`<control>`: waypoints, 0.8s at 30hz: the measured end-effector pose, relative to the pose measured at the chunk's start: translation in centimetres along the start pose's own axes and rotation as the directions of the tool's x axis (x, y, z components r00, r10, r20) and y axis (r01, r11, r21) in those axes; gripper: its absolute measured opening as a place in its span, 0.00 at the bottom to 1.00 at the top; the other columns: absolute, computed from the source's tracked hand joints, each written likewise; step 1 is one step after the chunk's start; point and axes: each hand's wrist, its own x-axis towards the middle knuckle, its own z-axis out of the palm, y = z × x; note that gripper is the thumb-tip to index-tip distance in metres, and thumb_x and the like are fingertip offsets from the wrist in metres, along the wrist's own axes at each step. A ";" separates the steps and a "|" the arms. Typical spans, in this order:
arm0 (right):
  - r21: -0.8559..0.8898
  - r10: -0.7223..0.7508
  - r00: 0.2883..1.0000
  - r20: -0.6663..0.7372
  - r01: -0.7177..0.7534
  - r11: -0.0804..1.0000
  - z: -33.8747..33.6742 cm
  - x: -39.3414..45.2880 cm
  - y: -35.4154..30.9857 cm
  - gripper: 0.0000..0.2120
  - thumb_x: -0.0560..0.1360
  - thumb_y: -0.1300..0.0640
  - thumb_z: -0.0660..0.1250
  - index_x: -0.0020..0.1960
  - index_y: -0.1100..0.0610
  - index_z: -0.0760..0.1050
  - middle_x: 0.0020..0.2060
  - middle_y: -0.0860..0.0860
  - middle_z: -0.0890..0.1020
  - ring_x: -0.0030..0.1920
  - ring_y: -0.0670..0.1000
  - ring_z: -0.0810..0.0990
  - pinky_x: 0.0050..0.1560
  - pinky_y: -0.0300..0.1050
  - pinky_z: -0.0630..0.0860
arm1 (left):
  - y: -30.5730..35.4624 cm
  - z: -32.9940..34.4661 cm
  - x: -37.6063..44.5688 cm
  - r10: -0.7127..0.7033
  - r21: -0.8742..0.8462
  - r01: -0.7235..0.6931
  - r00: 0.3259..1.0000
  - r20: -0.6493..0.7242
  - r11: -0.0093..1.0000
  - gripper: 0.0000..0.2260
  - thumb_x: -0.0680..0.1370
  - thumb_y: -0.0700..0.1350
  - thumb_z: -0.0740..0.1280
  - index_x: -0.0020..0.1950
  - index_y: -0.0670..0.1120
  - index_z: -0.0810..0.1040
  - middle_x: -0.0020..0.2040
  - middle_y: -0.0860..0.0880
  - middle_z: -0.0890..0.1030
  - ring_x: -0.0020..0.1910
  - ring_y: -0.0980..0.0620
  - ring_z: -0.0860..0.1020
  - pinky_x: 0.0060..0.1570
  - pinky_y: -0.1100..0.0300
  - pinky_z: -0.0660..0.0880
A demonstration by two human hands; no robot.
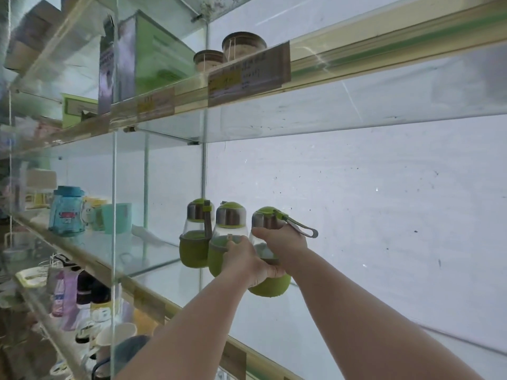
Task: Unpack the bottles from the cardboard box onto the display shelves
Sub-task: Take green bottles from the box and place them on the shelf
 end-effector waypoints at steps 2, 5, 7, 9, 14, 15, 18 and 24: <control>-0.037 0.017 1.000 0.000 -0.017 0.999 0.3 -0.4 0.1 0.17 0.74 0.51 0.67 0.61 0.54 0.75 0.53 0.52 0.79 0.51 0.52 0.75 0.50 0.43 0.71 | 0.0 0.1 -0.4 -0.008 0.016 0.008 1.000 -0.016 1.000 0.44 0.64 0.54 0.78 0.72 0.43 0.59 0.68 0.43 0.64 0.64 0.44 0.69 0.62 0.49 0.72; -0.149 0.019 1.000 0.010 -0.017 0.989 0.3 -1.4 0.0 0.19 0.74 0.52 0.66 0.63 0.55 0.72 0.58 0.54 0.78 0.59 0.55 0.76 0.54 0.45 0.72 | 0.2 -0.3 -1.5 -0.005 -0.003 0.005 0.999 -0.035 1.000 0.41 0.63 0.54 0.78 0.70 0.44 0.63 0.64 0.42 0.69 0.61 0.44 0.72 0.59 0.48 0.74; -0.217 0.019 1.000 0.012 -0.016 0.976 0.3 -2.4 -0.6 0.20 0.74 0.51 0.66 0.63 0.56 0.71 0.58 0.55 0.77 0.60 0.56 0.75 0.56 0.45 0.72 | 0.0 -1.0 -2.4 0.004 -0.026 -0.006 0.998 -0.063 1.000 0.38 0.63 0.54 0.77 0.67 0.45 0.65 0.61 0.44 0.72 0.59 0.45 0.74 0.56 0.49 0.76; -0.248 0.031 0.999 0.030 -0.023 0.968 0.3 -3.9 -1.5 0.17 0.74 0.50 0.66 0.58 0.58 0.71 0.54 0.55 0.76 0.58 0.55 0.75 0.56 0.46 0.73 | -0.2 -2.0 -3.5 0.007 -0.025 -0.009 0.996 -0.086 1.000 0.35 0.65 0.54 0.77 0.66 0.45 0.66 0.60 0.45 0.74 0.56 0.47 0.76 0.53 0.55 0.76; -0.240 0.023 0.997 0.080 -0.003 0.971 1.0 -9.1 -4.5 0.13 0.77 0.49 0.65 0.49 0.60 0.70 0.34 0.52 0.71 0.37 0.51 0.73 0.44 0.43 0.70 | -1.0 -5.5 -7.4 0.012 0.028 -0.008 0.991 -0.135 1.000 0.32 0.70 0.54 0.73 0.70 0.45 0.66 0.62 0.45 0.72 0.58 0.48 0.74 0.53 0.57 0.73; -0.237 0.004 0.996 0.091 0.017 0.971 1.4 -9.8 -5.1 0.12 0.77 0.51 0.64 0.50 0.60 0.70 0.35 0.52 0.71 0.40 0.51 0.74 0.44 0.43 0.70 | -1.3 -6.5 -8.5 0.009 0.049 -0.002 0.989 -0.146 0.999 0.32 0.71 0.54 0.72 0.70 0.45 0.65 0.63 0.44 0.71 0.58 0.48 0.73 0.52 0.58 0.72; -0.195 -0.020 0.993 0.115 0.042 0.980 3.7 -12.7 -6.5 0.11 0.77 0.53 0.63 0.51 0.60 0.69 0.42 0.54 0.74 0.44 0.53 0.74 0.43 0.43 0.71 | -2.8 -9.5 -11.7 -0.036 0.086 0.052 0.984 -0.177 0.995 0.33 0.73 0.54 0.70 0.74 0.45 0.60 0.68 0.43 0.68 0.63 0.46 0.71 0.58 0.55 0.71; 0.011 -0.069 0.945 0.320 0.069 0.998 11.1 -18.4 -7.2 0.18 0.77 0.59 0.64 0.64 0.65 0.73 0.52 0.58 0.79 0.46 0.50 0.71 0.39 0.40 0.71 | -8.1 -15.6 -18.2 -0.164 0.166 0.201 0.963 -0.214 0.965 0.28 0.74 0.51 0.68 0.71 0.44 0.65 0.65 0.45 0.73 0.62 0.46 0.73 0.52 0.60 0.69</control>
